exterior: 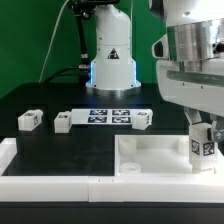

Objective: Assemble one leg

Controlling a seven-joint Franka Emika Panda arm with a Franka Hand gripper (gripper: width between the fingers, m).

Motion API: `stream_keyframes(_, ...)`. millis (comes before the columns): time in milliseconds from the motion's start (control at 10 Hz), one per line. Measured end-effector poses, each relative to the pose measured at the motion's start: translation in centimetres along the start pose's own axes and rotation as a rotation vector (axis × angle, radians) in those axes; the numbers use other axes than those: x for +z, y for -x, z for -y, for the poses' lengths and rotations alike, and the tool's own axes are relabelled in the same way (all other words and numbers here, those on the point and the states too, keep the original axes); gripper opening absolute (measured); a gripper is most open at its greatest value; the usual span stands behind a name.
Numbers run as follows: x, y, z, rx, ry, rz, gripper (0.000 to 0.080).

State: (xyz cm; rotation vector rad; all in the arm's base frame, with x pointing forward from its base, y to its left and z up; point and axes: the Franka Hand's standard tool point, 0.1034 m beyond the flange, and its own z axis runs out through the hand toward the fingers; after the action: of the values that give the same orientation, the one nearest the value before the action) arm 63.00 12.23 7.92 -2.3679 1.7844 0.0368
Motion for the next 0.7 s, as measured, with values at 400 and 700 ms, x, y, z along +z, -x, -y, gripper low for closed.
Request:
stream_keyframes(400,0.01,0.15,0.05,-0.007,-0.005,0.011,0.0539)
stream_keyframes(700,-0.03,0.14,-0.04,-0.417,0.029,0.010,0.0643)
